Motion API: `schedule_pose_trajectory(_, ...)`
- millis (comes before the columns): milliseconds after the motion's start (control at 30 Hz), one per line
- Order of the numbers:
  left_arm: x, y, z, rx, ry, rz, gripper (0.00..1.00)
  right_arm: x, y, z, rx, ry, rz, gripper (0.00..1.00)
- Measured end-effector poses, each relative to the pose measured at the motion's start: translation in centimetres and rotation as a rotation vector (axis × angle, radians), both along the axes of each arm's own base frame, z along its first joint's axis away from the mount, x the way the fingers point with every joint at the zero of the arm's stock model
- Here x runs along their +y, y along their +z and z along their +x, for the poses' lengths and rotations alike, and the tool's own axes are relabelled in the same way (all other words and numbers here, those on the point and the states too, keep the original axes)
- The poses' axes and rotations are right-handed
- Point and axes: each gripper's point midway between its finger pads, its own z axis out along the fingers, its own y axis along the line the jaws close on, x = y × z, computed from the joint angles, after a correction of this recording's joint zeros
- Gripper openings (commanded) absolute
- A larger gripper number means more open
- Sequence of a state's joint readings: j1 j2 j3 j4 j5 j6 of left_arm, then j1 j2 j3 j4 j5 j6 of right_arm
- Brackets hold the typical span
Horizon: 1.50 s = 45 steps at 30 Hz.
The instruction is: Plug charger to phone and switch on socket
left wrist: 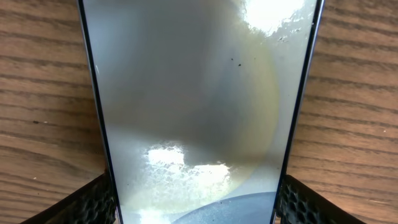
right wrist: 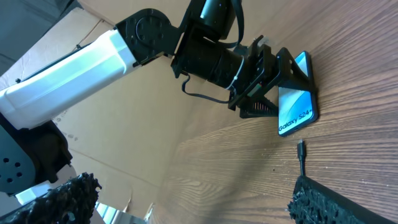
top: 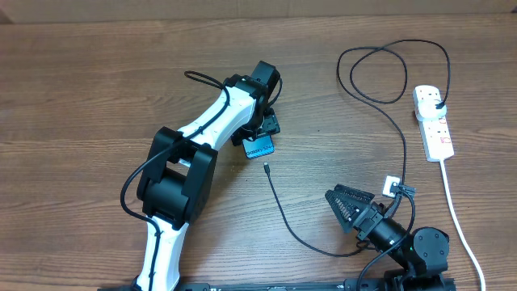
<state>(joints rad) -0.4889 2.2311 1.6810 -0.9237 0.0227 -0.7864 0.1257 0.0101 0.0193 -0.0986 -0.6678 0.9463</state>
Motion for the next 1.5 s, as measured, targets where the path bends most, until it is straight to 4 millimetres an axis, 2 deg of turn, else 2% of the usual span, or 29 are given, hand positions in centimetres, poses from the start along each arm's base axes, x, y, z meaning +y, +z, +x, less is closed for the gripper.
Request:
schedule_pose_trajectory(800,0.0,0.0,-0.1,0.004,-0.001,-0.001,0.70,0.7,-0.1,-0.8,-0.002,0.062,-0.007,1.00)
schedule_pose_trajectory(1067,0.0,0.0,-0.1,0.006,0.000,0.000,0.52,0.8,-0.2,-0.9,-0.047,0.071,-0.050,1.00)
schedule_pose_trajectory(1133,0.0,0.0,-0.2,0.007,0.000,0.000,0.40,0.8,-0.4,-0.8,-0.060,0.071,-0.071,1.00)
schedule_pose_trajectory(1167,0.0,0.0,-0.2,0.008,0.000,0.000,0.38,0.8,-0.6,-0.7,-0.055,0.069,-0.077,1.00)
schedule_pose_trajectory(1333,0.1,0.0,-0.3,0.014,0.000,-0.001,0.26,0.2,-3.5,0.6,0.069,0.026,-0.130,1.00)
schedule_pose_trajectory(1400,0.2,0.1,-0.5,0.035,0.009,-0.017,0.18,-0.6,-6.3,1.5,0.181,-0.025,-0.179,1.00)
schedule_pose_trajectory(1500,0.3,0.2,-0.9,0.083,0.023,-0.047,0.08,-1.3,-8.9,2.0,0.281,-0.056,-0.255,1.00)
